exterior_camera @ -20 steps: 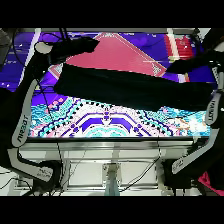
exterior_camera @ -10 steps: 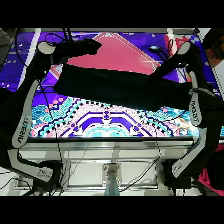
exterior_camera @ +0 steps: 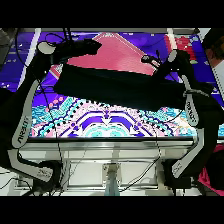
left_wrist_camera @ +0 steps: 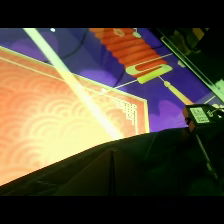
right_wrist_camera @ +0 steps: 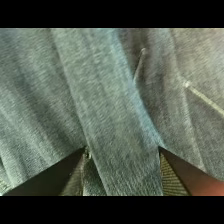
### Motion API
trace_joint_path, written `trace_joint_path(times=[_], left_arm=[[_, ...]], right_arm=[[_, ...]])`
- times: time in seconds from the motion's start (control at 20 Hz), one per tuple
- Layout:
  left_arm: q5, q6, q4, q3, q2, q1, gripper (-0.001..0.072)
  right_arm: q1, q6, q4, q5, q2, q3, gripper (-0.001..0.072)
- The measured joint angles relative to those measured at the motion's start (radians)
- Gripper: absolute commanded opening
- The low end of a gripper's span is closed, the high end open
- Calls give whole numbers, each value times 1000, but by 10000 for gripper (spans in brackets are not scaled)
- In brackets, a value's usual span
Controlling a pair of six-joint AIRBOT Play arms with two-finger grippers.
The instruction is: Fold the clothes and pants, and hang the long-sleeved shirts on hangers.
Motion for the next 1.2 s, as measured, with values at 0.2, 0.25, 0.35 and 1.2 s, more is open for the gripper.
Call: trace_joint_path(times=[0.2,0.25,0.35,1.2], left_arm=[[0,0,0,0,0,0,10],[0,0,0,0,0,0,10],[0,0,1,0,0,0,10],[0,0,0,0,0,0,10]], right_arm=[[15,0,-3,30,-19,-3,508],[21,0,-3,29,-25,-3,501],[29,0,-5,11,-34,-3,231],[12,174,-56,-636,-56,134,298]])
